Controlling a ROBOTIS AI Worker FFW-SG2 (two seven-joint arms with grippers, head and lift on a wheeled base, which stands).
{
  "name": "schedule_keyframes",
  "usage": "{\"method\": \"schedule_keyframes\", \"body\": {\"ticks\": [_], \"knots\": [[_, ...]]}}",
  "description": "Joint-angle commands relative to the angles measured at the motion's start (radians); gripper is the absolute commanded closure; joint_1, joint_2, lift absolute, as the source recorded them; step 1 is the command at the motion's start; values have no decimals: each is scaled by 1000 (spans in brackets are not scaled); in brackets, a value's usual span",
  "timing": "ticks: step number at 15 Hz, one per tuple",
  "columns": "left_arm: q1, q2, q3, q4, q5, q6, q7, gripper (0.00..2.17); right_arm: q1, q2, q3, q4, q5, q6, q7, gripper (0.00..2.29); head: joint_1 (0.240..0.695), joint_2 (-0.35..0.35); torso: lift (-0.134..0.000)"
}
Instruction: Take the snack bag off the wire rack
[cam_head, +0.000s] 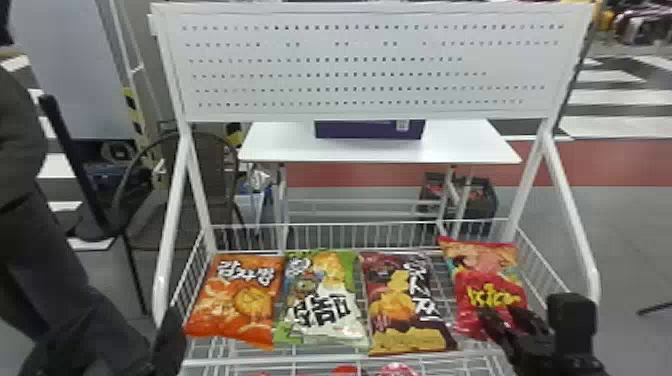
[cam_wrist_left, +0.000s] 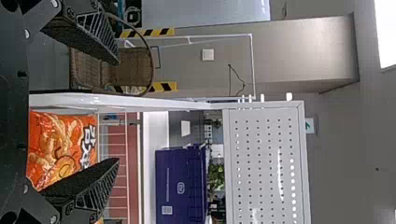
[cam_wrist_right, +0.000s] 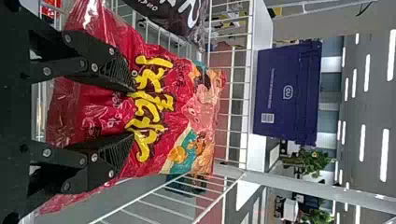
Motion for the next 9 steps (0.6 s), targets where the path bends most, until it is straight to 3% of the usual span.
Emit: {"method": "schedule_keyframes", "body": {"ticks": [1, 5, 9], "knots": [[4, 1, 1, -5, -1, 0, 0, 164, 9, 1, -2, -23, -4, 24, 0, 2074, 499, 0, 0], [4, -1, 1, -8, -1, 3, 0, 164, 52, 1, -16, -121, -6, -1, -14, 2078, 499, 0, 0], [-1, -3, 0, -3, -1, 3, 0, 164, 144, -5, -54, -316, -26, 2, -21, 2078, 499, 0, 0]]}}
